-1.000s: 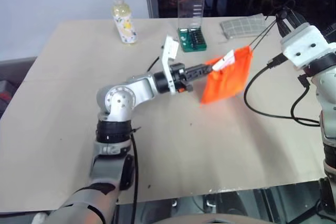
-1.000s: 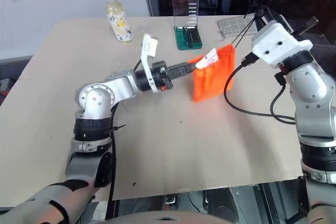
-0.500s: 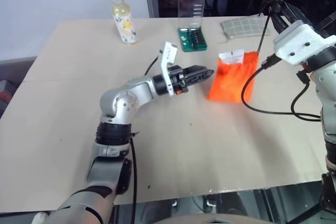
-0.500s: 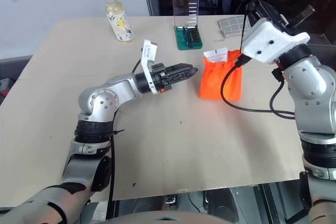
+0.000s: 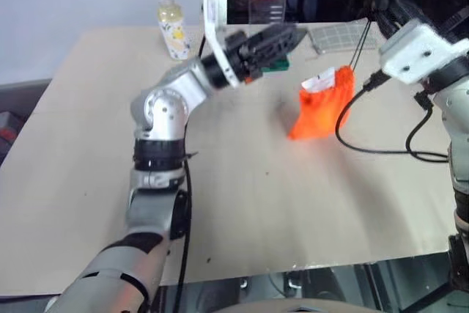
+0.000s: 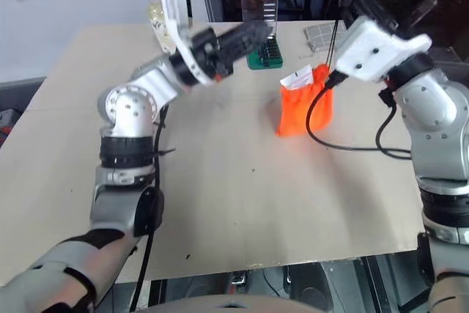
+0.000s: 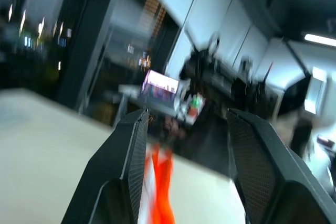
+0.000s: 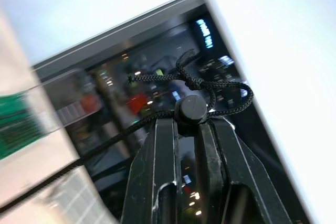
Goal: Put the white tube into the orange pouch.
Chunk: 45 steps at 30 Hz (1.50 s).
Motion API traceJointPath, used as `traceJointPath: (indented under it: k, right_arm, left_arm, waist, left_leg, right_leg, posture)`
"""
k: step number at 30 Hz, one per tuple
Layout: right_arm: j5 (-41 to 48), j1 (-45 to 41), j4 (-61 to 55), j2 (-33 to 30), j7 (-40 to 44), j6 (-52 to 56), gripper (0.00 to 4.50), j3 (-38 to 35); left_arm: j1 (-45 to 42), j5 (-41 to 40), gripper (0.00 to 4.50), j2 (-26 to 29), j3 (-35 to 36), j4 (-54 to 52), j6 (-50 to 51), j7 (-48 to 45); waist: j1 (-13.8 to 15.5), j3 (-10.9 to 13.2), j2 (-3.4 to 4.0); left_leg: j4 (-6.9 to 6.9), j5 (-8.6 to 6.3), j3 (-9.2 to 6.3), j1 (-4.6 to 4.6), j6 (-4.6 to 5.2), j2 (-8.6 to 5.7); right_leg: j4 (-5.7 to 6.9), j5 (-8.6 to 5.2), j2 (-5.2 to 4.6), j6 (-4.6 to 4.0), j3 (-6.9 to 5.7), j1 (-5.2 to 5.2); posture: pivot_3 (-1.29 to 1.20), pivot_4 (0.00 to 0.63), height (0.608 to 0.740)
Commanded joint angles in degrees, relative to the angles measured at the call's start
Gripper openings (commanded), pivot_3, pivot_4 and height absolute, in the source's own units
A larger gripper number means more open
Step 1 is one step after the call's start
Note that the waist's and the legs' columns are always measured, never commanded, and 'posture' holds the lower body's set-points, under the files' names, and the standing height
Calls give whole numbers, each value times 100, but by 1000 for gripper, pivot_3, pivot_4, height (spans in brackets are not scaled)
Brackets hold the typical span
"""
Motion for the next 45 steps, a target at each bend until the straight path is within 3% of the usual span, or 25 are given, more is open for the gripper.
traceJointPath:
  k: [1,9,25,43,45]
  right_arm:
    - [55,243,-230,-66,311,-180,0,230]
    - [-88,417,-343,68,439,-215,0,531]
    - [-72,312,-227,178,289,-92,0,319]
    - [-180,321,-367,291,352,-41,0,492]
    - [-197,321,-366,297,357,-45,0,492]
  left_arm:
    - [-260,120,2432,-227,-42,273,-346,-12]
    - [-675,85,2432,-820,-85,617,-563,-84]
    - [-158,357,2432,-542,-367,367,-285,-304]
    - [-263,182,2432,-756,-205,484,-222,-73]
    - [-257,159,1529,-771,-185,476,-213,-49]
  waist:
    - [0,-1,-2]
    - [4,13,0]
    - [2,13,0]
    - [0,13,0]
    - [0,13,0]
  left_leg:
    - [-1,0,-4,2,0,3]
    - [-5,0,3,-7,1,7]
    - [-4,0,3,-4,0,11]
    - [-3,0,3,-3,0,11]
    - [-3,0,2,-3,0,11]
  right_leg:
    - [-2,0,5,-1,-2,4]
    - [-16,0,12,3,-1,-2]
    - [-14,3,15,-3,1,0]
    - [-14,4,14,-5,1,0]
    - [-13,4,15,-5,1,0]
  posture:
    - [0,150,740]
    - [0,150,740]
    - [0,150,740]
    - [0,150,740]
    - [0,150,740]
